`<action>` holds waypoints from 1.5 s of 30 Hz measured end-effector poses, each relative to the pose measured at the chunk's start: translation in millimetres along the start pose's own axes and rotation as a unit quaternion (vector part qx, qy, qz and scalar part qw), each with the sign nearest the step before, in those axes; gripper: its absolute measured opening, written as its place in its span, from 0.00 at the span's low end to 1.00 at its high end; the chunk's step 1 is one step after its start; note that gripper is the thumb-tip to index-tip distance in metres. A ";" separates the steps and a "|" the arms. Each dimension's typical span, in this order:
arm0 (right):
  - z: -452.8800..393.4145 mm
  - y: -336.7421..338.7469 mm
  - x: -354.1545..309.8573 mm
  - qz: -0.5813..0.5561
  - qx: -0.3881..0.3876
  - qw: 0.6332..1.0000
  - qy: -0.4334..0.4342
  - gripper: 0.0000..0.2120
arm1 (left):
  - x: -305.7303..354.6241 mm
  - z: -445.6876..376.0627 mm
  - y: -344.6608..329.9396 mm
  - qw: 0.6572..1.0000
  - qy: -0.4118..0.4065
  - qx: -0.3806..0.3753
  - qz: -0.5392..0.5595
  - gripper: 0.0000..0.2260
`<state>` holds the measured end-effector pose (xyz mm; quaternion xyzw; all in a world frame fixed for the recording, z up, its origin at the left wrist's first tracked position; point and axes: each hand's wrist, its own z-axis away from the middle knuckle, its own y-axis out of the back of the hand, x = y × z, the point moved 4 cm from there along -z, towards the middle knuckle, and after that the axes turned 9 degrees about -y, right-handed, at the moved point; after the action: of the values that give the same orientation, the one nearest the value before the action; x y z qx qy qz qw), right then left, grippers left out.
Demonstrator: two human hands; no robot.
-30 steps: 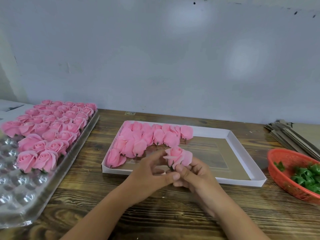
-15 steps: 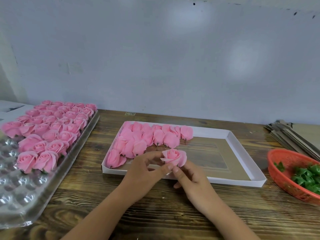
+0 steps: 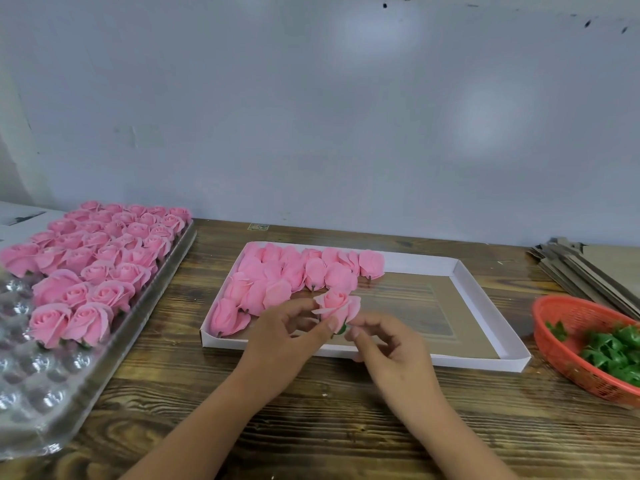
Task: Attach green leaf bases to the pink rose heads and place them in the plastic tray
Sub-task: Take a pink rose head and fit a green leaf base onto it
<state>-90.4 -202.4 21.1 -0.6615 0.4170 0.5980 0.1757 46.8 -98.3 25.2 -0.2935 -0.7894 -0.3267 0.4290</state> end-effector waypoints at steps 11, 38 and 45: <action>-4.4 3.1 0.2 -0.126 -0.016 0.989 -0.079 0.06 | 0.0 1.3 -5.5 0.998 -0.001 -0.054 0.015 0.13; -1.0 -1.2 -4.9 -0.068 -0.086 0.993 -0.044 0.14 | 3.2 0.7 -1.4 0.999 -0.035 -0.024 0.006 0.17; 0.6 0.0 -7.0 -0.075 -0.076 0.993 -0.054 0.18 | -1.4 -0.3 5.2 1.000 -0.009 0.002 0.005 0.14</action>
<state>-90.3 -199.6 27.5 -0.6689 0.3093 0.6483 0.1916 51.5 -95.6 25.5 -0.2994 -0.7921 -0.3208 0.4242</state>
